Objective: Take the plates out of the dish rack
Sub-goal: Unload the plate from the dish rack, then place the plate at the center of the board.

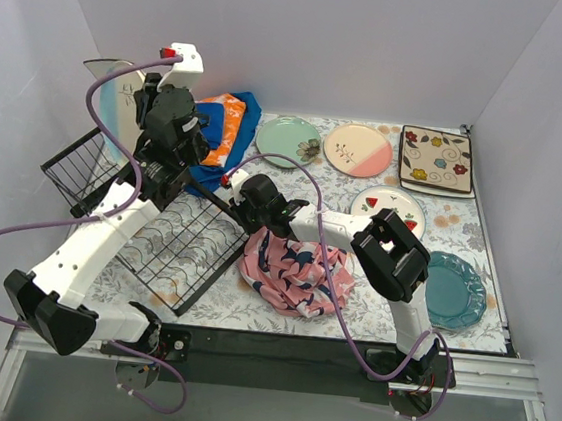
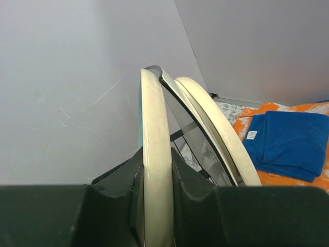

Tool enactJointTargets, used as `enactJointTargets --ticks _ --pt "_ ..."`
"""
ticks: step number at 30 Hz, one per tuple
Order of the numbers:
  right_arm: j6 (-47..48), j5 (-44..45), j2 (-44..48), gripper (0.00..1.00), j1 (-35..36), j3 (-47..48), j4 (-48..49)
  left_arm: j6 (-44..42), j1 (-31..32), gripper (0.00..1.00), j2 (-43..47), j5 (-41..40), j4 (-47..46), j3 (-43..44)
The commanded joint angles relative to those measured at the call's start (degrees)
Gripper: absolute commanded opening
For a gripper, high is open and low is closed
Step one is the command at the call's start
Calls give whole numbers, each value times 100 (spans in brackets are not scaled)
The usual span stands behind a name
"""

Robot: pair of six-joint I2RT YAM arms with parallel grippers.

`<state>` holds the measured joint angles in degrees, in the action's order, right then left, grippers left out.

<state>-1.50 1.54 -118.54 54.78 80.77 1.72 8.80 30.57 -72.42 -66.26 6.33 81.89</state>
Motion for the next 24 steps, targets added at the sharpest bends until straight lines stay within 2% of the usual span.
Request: enactJointTargets --ticks 1,12,16,18,19,20,21,22,24 --pt "194 496 130 1 -161 26 -453 -844 169 0 299 -62 -834 275" --pt "194 408 129 1 -161 132 -488 -1986 582 0 220 -467 -1634 328" --pt "71 408 138 1 -161 141 -505 -2854 845 0 158 -607 -2266 249" --pt "79 417 138 1 -161 158 -523 -3451 1012 0 115 -686 -3186 144" --pt "79 417 138 1 -161 167 -523 -4490 1082 0 80 -730 -3765 -57" --pt "71 417 138 1 -161 167 -541 -4997 1248 0 18 -791 -4928 -146" --pt "71 408 147 1 -161 184 -558 -5446 1328 0 -52 -827 -5427 -173" --pt "62 400 156 1 -170 202 -558 -5859 1416 0 -218 -845 -5823 -121" --pt "18 373 182 1 -161 220 -584 -5750 1689 0 -290 -845 -5697 -15"
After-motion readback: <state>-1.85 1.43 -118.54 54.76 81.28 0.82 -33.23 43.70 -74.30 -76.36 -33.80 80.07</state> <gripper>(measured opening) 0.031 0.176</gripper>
